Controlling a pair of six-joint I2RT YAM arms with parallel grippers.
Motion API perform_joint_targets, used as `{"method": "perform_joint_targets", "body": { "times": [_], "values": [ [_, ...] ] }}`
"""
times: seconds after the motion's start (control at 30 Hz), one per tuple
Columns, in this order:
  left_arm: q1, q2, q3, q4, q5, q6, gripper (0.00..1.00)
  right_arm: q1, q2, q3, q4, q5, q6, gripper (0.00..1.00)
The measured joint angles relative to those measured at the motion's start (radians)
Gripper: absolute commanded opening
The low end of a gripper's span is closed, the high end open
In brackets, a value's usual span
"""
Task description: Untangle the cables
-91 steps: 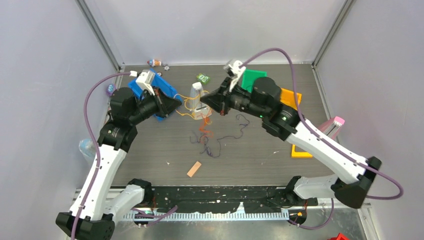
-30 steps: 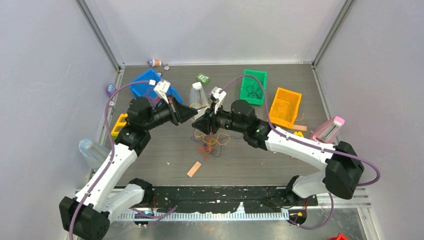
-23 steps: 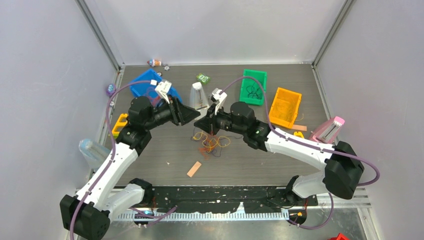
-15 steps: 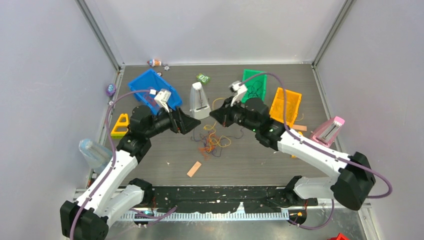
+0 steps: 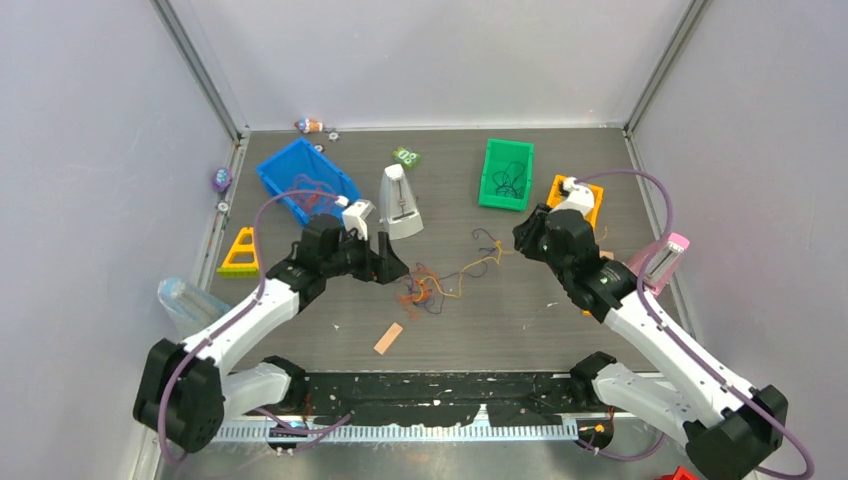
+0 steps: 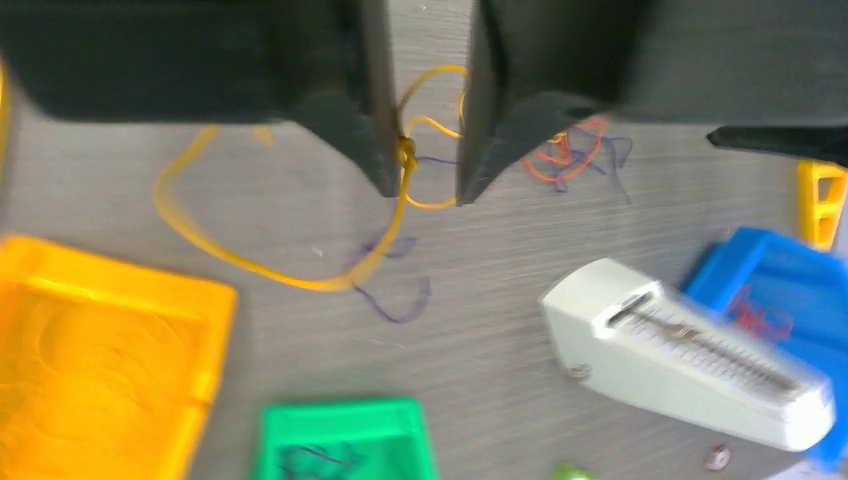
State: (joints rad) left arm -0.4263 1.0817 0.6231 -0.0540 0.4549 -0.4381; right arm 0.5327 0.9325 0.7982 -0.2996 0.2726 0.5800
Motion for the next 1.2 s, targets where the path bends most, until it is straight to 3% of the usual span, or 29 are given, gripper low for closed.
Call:
{"method": "perform_joint_targets", "body": {
  "times": [0.03,0.1,0.33,0.5,0.8,1.03,1.13,1.2],
  "values": [
    [-0.011,0.024,0.004,-0.011,-0.008,0.007,0.79,0.0,-0.024,-0.011,-0.043,0.04,0.02,0.84],
    [-0.04,0.084,0.022,-0.031,-0.032,0.029,0.79,0.0,-0.058,-0.029,-0.113,0.104,0.046,0.94],
    [-0.099,0.229,0.116,-0.055,-0.091,0.094,0.76,0.0,-0.08,-0.075,-0.226,0.15,0.018,0.98],
    [-0.106,0.263,0.127,-0.033,-0.117,0.142,0.73,0.037,0.021,-0.075,-0.21,0.089,-0.031,0.96],
    [-0.107,0.314,0.09,0.07,-0.111,0.158,0.72,0.224,0.377,0.034,-0.17,0.036,-0.194,0.91],
    [-0.107,0.345,0.09,0.093,-0.09,0.157,0.72,0.231,0.541,0.114,-0.13,0.04,-0.27,0.85],
    [-0.107,0.353,0.09,0.095,-0.088,0.157,0.73,0.231,0.581,0.12,-0.116,0.037,-0.304,0.76],
    [-0.107,0.357,0.09,0.095,-0.088,0.157,0.72,0.231,0.589,0.12,-0.114,0.025,-0.333,0.62]
  ]
}}
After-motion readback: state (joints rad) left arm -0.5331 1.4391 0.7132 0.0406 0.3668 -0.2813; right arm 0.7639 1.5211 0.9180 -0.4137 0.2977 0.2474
